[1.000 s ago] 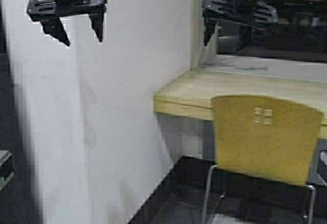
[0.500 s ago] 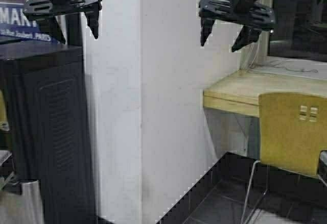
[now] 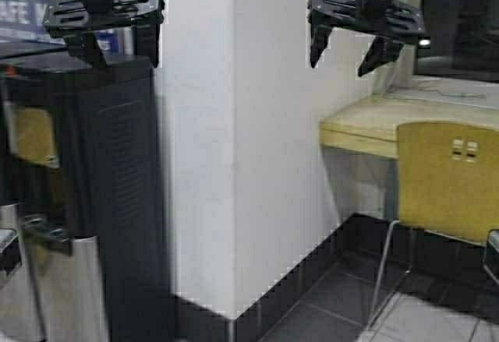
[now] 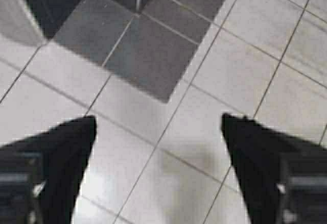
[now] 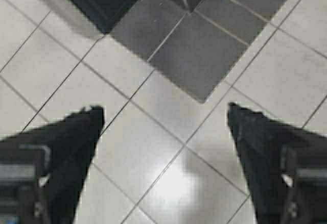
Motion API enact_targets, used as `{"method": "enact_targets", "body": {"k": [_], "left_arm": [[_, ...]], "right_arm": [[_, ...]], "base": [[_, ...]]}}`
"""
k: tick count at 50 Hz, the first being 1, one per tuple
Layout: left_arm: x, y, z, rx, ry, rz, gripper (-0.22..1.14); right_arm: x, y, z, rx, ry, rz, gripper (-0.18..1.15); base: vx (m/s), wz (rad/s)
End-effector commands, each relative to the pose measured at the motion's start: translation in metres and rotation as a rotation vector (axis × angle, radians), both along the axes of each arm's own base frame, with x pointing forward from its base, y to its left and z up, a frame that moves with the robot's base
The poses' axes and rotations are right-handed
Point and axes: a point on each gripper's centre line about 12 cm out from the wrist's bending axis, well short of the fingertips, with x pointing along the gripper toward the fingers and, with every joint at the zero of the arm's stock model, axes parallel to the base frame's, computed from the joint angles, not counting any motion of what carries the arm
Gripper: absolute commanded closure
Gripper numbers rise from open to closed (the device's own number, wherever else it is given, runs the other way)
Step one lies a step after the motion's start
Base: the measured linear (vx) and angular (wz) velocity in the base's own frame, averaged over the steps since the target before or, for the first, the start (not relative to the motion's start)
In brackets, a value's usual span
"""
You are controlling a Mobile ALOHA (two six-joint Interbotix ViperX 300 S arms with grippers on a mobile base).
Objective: Push the chairs under the table
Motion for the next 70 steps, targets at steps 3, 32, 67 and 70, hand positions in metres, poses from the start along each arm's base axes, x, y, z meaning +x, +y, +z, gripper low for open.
{"method": "enact_targets", "body": {"k": [3, 32, 67, 70], "left_arm": [[0.008, -0.003, 0.016, -0.023, -0.052, -0.001, -0.11], [0.006, -0.001, 0.014, -0.051, -0.06, 0.011, -0.11], [0.013, -0.004, 0.002, -0.048, -0.036, 0.01, -0.11], [0.012, -0.004, 0.002, -0.048, -0.036, 0.01, -0.11]], "right_arm": [[0.005, 0.004, 0.01, 0.011, -0.033, 0.011, -0.07], [0.009, 0.006, 0.005, -0.015, -0.026, 0.029, -0.07], [0.007, 0.005, -0.009, -0.011, 0.008, 0.015, -0.07], [0.008, 0.005, -0.012, -0.013, 0.017, 0.013, -0.07]], "base": [[-0.29, 0.21], [-0.33, -0.06], [-0.24, -0.21], [-0.08, -0.43]]}}
